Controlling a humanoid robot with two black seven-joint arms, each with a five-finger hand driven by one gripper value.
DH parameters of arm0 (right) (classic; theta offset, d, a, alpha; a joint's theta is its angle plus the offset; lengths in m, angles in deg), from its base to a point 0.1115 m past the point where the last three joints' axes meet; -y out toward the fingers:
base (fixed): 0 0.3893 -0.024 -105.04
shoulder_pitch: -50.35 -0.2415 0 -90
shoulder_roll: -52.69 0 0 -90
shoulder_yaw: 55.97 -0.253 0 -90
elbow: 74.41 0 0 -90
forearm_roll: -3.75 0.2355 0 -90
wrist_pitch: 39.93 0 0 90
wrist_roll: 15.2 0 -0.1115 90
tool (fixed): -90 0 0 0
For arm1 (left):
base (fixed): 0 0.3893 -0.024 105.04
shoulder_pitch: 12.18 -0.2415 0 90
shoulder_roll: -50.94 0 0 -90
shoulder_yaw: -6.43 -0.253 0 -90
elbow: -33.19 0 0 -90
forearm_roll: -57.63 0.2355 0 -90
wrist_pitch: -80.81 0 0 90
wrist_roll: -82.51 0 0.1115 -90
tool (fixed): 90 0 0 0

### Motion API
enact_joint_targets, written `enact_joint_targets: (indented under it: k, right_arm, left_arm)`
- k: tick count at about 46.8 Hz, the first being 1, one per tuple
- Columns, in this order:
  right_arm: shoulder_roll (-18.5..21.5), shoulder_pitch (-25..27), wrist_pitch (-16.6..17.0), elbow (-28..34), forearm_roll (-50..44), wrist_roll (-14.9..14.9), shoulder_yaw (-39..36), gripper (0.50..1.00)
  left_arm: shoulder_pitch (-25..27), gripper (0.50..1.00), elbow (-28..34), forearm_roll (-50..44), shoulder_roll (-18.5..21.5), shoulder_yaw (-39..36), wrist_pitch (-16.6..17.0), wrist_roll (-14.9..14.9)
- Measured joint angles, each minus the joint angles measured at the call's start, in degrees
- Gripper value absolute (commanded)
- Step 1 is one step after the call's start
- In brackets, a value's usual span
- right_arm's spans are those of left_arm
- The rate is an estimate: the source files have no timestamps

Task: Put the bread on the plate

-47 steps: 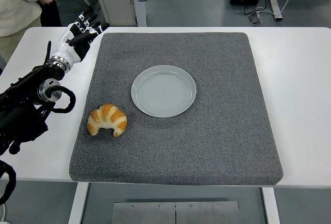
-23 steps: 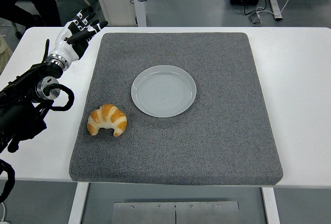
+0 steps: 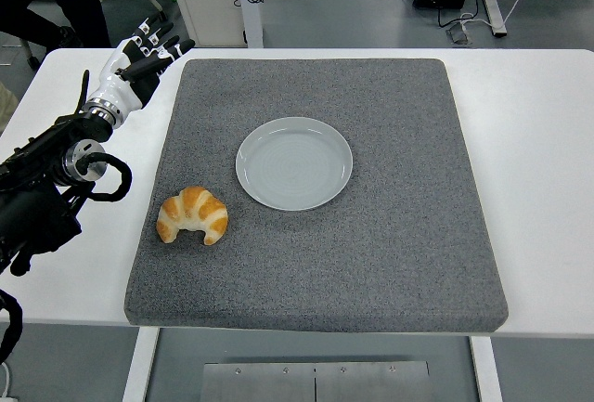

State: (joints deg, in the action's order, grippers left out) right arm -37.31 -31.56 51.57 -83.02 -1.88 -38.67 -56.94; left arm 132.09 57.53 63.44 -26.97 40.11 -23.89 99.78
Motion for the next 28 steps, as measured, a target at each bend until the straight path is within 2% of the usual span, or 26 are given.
enact_joint_targets:
  k: [8,19,22,28]
  right_arm:
    - [0.00,0.00,0.00,0.00,0.00,-0.02,0.00,1.000]
    - [0.00,0.00,0.00,0.00,0.00,-0.03,-0.01,1.000]
    - [0.00,-0.01,0.00,0.00,0.00,-0.03,0.00,1.000]
    - [0.00,-0.01,0.02,0.00,0.00,-0.03,0.00,1.000]
  left_arm:
    - [-0.10,0.980,3.42,0.00,2.22,-0.04,0.12,-0.35]
    - [-2.46,0.980,13.12,0.98,7.90,-0.43,0.75,-0.58]
    - [-2.81,0.980,15.04,1.64,8.98,-1.45,1.84,-0.40]
    - [-2.91,0.980,19.72,5.90,11.36,-3.38,6.06,0.06]
